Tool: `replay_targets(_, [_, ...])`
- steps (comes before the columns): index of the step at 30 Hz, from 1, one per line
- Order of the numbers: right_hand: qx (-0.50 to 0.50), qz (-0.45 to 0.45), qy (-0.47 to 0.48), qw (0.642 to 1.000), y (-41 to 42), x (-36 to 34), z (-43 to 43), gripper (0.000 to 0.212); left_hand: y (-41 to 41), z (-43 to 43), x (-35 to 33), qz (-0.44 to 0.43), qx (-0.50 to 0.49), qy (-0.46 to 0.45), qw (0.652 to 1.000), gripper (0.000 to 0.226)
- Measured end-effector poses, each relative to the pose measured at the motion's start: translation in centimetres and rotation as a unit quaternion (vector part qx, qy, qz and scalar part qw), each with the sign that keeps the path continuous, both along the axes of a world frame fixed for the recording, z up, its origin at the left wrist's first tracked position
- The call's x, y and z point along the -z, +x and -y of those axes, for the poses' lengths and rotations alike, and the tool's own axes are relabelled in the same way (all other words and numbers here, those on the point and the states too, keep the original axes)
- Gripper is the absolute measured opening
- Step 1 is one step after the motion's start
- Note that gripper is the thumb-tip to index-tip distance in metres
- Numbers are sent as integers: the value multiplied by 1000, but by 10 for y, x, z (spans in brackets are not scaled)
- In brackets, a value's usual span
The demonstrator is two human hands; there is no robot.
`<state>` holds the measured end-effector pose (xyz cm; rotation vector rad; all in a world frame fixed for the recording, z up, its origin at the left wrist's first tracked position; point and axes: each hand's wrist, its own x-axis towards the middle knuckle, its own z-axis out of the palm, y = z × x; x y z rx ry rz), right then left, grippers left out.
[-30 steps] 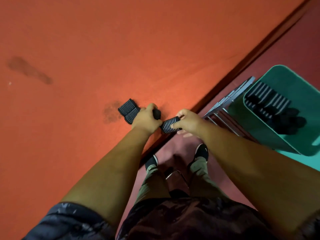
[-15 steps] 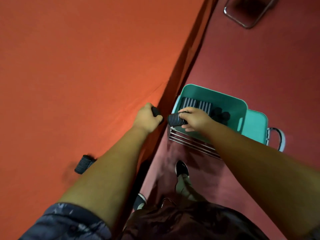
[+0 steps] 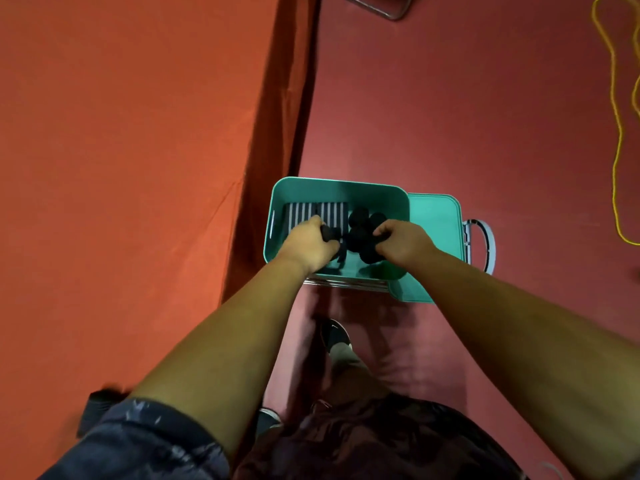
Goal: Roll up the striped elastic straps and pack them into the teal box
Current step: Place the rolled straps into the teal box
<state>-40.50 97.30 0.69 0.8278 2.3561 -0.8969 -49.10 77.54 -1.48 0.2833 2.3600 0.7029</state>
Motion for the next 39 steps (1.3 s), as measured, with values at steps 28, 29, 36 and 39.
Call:
replay_targets(28, [-250,135,101,953,-30,114,-3,49,12,-70,122,78,63,-82,992,39])
replay_targets(29, [-257,143,103,950,-32,116,-3,52,11,-70,124,79,68,-85,991,39])
replay_targets(36, [-284,159,123,938,-35,120,-4,58,9,-66,136,90,86,-114,986,32])
replay_targets(39, [-291,147,133,936,-33,116,-5,51,4,-60,132,88,83,-108,987,28])
